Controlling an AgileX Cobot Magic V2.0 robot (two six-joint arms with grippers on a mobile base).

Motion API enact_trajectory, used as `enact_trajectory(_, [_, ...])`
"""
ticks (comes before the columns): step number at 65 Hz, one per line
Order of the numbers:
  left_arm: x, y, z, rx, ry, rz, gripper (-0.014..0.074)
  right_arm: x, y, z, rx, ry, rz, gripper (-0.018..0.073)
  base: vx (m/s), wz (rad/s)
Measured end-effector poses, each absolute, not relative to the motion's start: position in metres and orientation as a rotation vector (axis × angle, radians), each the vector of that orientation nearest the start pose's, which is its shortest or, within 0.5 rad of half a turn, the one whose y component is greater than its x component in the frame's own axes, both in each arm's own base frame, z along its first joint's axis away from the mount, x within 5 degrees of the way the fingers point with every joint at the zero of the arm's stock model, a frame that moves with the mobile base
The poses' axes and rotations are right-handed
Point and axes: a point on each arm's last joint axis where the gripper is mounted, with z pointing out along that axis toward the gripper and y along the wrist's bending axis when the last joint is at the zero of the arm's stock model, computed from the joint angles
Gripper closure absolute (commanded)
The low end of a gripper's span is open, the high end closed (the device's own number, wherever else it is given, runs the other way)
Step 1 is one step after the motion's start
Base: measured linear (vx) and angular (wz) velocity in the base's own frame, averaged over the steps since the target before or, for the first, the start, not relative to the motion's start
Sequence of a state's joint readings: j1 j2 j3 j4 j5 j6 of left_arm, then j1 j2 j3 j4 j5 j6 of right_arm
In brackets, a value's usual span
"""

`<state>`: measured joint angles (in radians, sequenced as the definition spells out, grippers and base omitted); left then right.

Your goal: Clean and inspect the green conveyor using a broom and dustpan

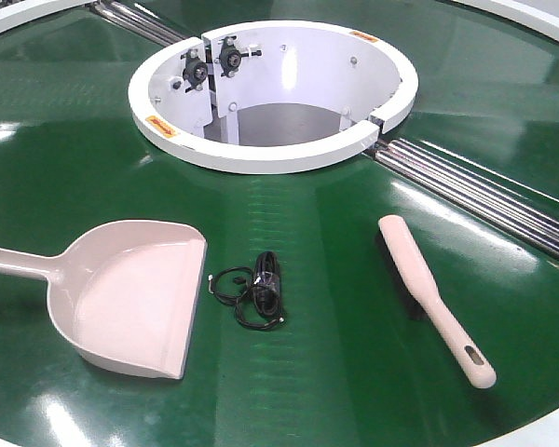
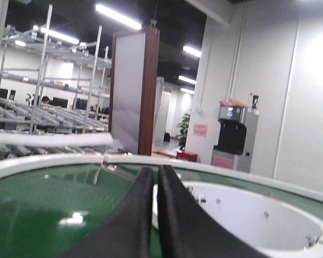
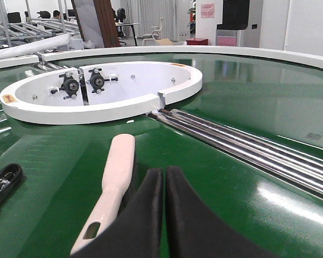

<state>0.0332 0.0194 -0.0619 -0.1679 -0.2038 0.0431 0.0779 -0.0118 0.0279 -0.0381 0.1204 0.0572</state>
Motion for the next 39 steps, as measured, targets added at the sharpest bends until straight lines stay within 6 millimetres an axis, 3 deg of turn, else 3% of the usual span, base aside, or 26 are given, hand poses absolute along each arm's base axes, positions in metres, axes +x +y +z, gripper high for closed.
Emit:
enact_trajectory(8, [0.059,0.003,0.288,-0.062,1.348,-0.009,0.0603,0.056,0.004,0.193,-0.044,1.62,0.071,0.0568,0.0,0.0])
enact_trajectory(16, [0.078,0.001,0.308,0.006,1.583,0.029,0.0603,0.056,0.004,0.193,-0.044,1.62,0.071,0.0568,0.0,0.0])
enact_trajectory(27, [0.11,0.0,0.298,0.024,1.906,0.006,0.0603,0.056,0.004,0.193,-0.044,1.62,0.071,0.0568,0.0,0.0])
enact_trajectory(39, [0.131,0.001,0.281,0.024,2.061,-0.003,0.0591,0.056,0.004,0.193,-0.044,1.62,0.071,0.0568,0.0,0.0])
